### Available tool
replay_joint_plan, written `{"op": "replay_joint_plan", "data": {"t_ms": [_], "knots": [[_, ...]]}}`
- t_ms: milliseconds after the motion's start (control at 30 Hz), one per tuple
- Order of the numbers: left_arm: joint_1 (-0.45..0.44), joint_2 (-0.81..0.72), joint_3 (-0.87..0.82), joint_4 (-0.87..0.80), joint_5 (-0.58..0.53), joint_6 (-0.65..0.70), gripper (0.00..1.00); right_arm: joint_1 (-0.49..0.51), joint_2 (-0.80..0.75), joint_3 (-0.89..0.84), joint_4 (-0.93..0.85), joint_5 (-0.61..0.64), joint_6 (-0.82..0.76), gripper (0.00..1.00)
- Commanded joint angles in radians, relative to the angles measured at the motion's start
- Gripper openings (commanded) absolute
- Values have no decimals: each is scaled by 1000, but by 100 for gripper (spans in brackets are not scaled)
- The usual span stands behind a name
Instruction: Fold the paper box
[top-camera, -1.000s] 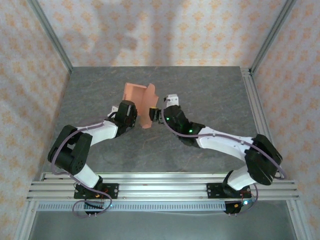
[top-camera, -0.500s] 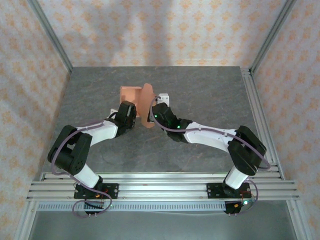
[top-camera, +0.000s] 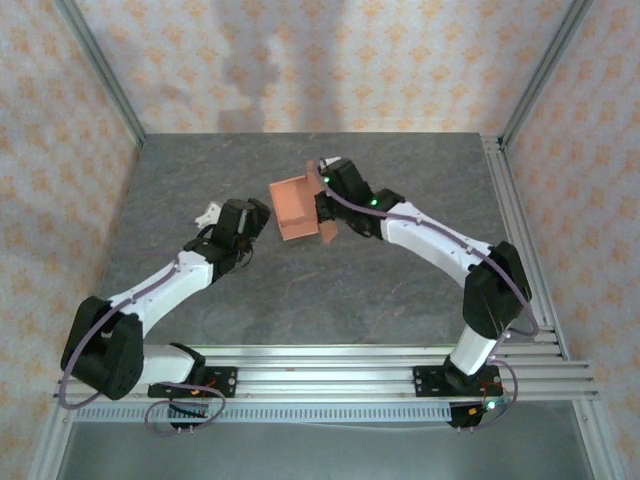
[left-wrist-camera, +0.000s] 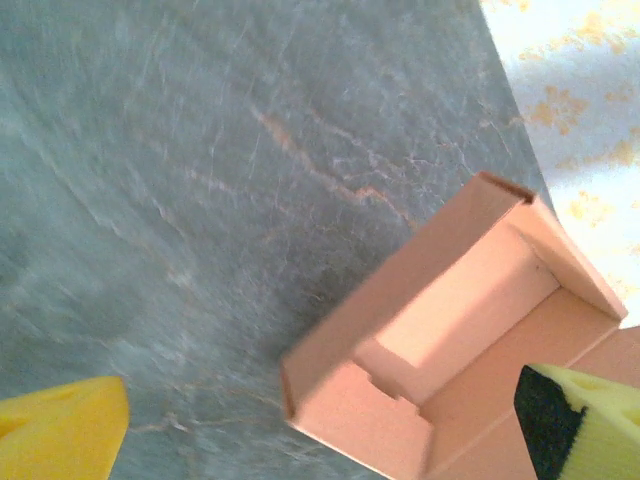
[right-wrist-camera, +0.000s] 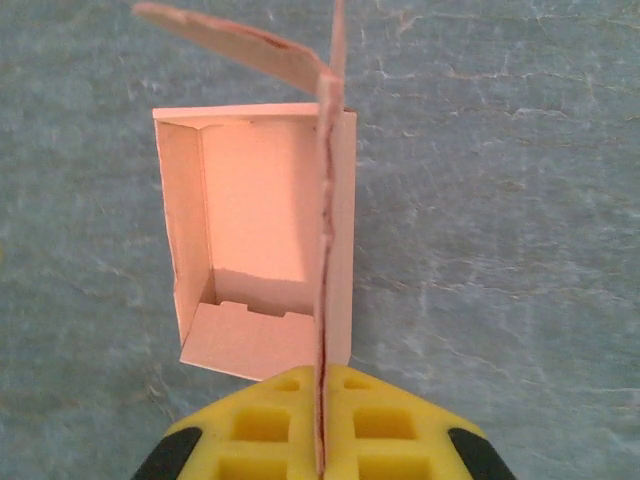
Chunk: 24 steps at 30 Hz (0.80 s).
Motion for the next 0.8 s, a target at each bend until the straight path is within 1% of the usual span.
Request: {"op": "replay_joint_plan", "data": {"t_ms": [0, 67, 133, 200, 233, 367, 467, 500, 533, 567, 600, 633, 667, 700, 733, 767], "knots": [[6, -36, 51, -116, -83, 386, 100, -58, 25, 104, -331, -174, -180, 0], [8, -35, 81, -131, -68, 538, 100, -100, 53, 168, -475, -243, -283, 0], [9, -13, 124, -159, -40, 667, 100, -131, 82, 221, -590, -277, -381, 0], [9, 32, 179, -213, -16, 771, 100, -146, 115, 273, -696, -313, -508, 0], [8, 57, 206, -235, 17, 820, 100, -151, 131, 293, -740, -321, -578, 0], [5, 122, 261, -270, 124, 916, 100, -155, 212, 390, -886, -333, -822, 0], [1, 142, 269, -266, 192, 942, 99, -168, 301, 500, -967, -326, -916, 0], [1, 147, 271, -265, 212, 943, 97, -173, 326, 532, -986, -321, -932, 0], [0, 155, 273, -266, 236, 945, 94, -176, 353, 572, -1007, -312, -944, 3], [-1, 164, 275, -267, 258, 941, 92, -178, 372, 608, -1011, -288, -939, 15], [-3, 170, 277, -267, 276, 935, 89, -182, 383, 635, -1006, -264, -922, 32], [-5, 179, 277, -265, 297, 928, 87, -187, 383, 660, -1005, -256, -911, 53], [-10, 187, 275, -258, 317, 921, 86, -193, 374, 672, -998, -264, -900, 67], [-14, 194, 275, -251, 332, 915, 85, -197, 355, 668, -978, -270, -881, 73], [-20, 204, 276, -246, 351, 907, 85, -197, 328, 649, -949, -272, -856, 82], [-26, 213, 277, -239, 367, 903, 84, -197, 292, 618, -913, -272, -832, 87]]}}
